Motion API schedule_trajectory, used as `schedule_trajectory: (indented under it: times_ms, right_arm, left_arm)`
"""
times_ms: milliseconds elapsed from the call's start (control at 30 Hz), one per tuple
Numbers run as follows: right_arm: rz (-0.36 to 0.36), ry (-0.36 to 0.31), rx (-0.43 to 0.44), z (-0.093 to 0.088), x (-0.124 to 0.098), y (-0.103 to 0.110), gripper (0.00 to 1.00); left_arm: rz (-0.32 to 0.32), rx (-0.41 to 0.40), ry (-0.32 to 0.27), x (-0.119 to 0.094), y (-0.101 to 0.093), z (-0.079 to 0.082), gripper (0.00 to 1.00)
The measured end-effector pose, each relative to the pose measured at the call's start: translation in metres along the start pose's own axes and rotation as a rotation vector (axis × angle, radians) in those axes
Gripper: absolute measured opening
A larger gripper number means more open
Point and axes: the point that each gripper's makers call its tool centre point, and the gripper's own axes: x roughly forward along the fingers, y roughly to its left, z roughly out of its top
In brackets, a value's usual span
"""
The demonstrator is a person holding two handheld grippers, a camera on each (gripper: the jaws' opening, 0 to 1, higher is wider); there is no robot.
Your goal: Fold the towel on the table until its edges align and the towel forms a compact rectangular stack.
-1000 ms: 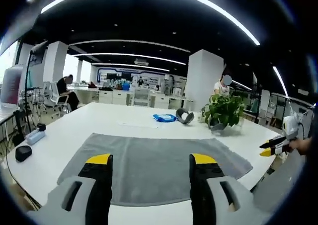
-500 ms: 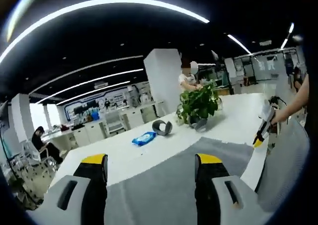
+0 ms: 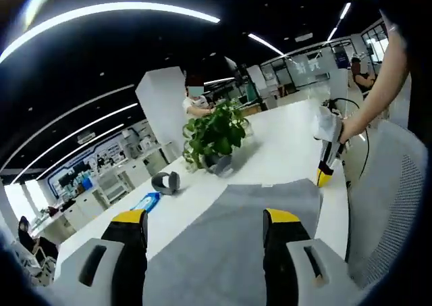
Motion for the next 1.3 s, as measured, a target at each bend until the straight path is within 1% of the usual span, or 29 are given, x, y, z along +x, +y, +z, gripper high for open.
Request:
schedule_trajectory:
  times_ms: [100,133,167,200,233,267,300,333,367,433,467,533,600,633,700,733,767,800,833,867,933,967,1033,1100,1167,1200,1300]
  right_arm:
    - [0.022,-0.082,0.072,0.010,-0.006,0.002,0.00]
    - [0.025,-0.111,0.111,0.014,-0.007,0.000,0.00]
    - [0.022,-0.133,0.145,0.015,-0.008,-0.004,0.04]
    - [0.024,-0.151,0.203,0.017,-0.008,-0.007,0.11]
    - [0.033,-0.158,0.242,0.016,-0.007,-0.008,0.20]
    - [0.059,-0.170,0.292,0.017,-0.006,-0.008,0.22]
    - [0.111,-0.203,0.372,0.020,-0.006,-0.006,0.21]
    - [0.134,-0.224,0.417,0.024,-0.006,-0.004,0.20]
    - [0.116,-0.228,0.425,0.023,-0.006,-0.007,0.18]
    - [0.065,-0.226,0.381,0.019,-0.005,-0.017,0.12]
    - [0.073,-0.202,0.383,0.013,-0.003,-0.016,0.10]
    - [0.090,-0.174,0.391,0.010,-0.003,-0.008,0.05]
    - [0.096,-0.185,0.387,0.011,-0.008,-0.005,0.00]
    - [0.117,-0.212,0.415,0.016,-0.011,-0.002,0.00]
    - [0.183,-0.256,0.462,0.027,-0.015,0.006,0.00]
    - [0.232,-0.270,0.489,0.033,-0.018,0.011,0.00]
    - [0.278,-0.281,0.497,0.039,-0.021,0.018,0.00]
    - [0.317,-0.287,0.493,0.048,-0.025,0.029,0.00]
    - [0.339,-0.287,0.480,0.055,-0.027,0.036,0.00]
    - [0.360,-0.295,0.447,0.065,-0.030,0.045,0.00]
    - [0.392,-0.316,0.407,0.082,-0.035,0.059,0.00]
    - [0.426,-0.331,0.393,0.094,-0.039,0.071,0.00]
    - [0.466,-0.352,0.384,0.111,-0.046,0.092,0.00]
    - [0.501,-0.368,0.376,0.124,-0.049,0.113,0.00]
    - [0.522,-0.375,0.375,0.133,-0.051,0.127,0.00]
    - [0.537,-0.387,0.379,0.139,-0.052,0.129,0.00]
    - [0.571,-0.395,0.416,0.150,-0.052,0.141,0.00]
  left_arm:
    - [-0.063,-0.061,-0.001,0.009,-0.028,-0.005,0.70]
    - [-0.064,-0.064,-0.002,0.010,-0.030,-0.005,0.70]
    - [-0.068,-0.073,-0.001,0.011,-0.036,-0.008,0.70]
    - [-0.074,-0.083,0.001,0.012,-0.041,-0.010,0.70]
    - [-0.083,-0.109,0.004,0.014,-0.047,-0.013,0.70]
    - [-0.090,-0.136,0.007,0.015,-0.052,-0.016,0.70]
    - [-0.092,-0.166,0.009,0.016,-0.055,-0.019,0.69]
    - [-0.095,-0.205,0.017,0.017,-0.059,-0.024,0.69]
    - [-0.098,-0.197,0.028,0.018,-0.061,-0.027,0.69]
    - [-0.102,-0.185,0.053,0.020,-0.068,-0.035,0.69]
    - [-0.106,-0.182,0.058,0.020,-0.070,-0.037,0.69]
    - [-0.117,-0.196,0.066,0.020,-0.072,-0.039,0.68]
    - [-0.125,-0.227,0.055,0.020,-0.075,-0.037,0.68]
    - [-0.130,-0.237,0.050,0.020,-0.076,-0.036,0.68]
    - [-0.138,-0.228,0.050,0.021,-0.080,-0.035,0.66]
    - [-0.152,-0.202,0.044,0.022,-0.084,-0.034,0.64]
    - [-0.163,-0.193,0.043,0.023,-0.088,-0.032,0.60]
    - [-0.183,-0.188,0.044,0.024,-0.094,-0.030,0.57]
    - [-0.200,-0.195,0.040,0.026,-0.099,-0.028,0.55]
    - [-0.222,-0.202,0.037,0.028,-0.106,-0.026,0.55]
    - [-0.250,-0.193,0.043,0.032,-0.116,-0.025,0.52]
    - [-0.279,-0.158,0.049,0.034,-0.123,-0.024,0.51]
    - [-0.306,-0.079,0.051,0.036,-0.130,-0.021,0.45]
    - [-0.301,-0.016,0.033,0.039,-0.132,-0.015,0.41]
    - [-0.285,0.034,0.009,0.040,-0.132,-0.009,0.35]
    - [-0.276,0.045,0.009,0.039,-0.133,-0.007,0.31]
    - [-0.244,0.097,-0.007,0.038,-0.131,-0.003,0.27]
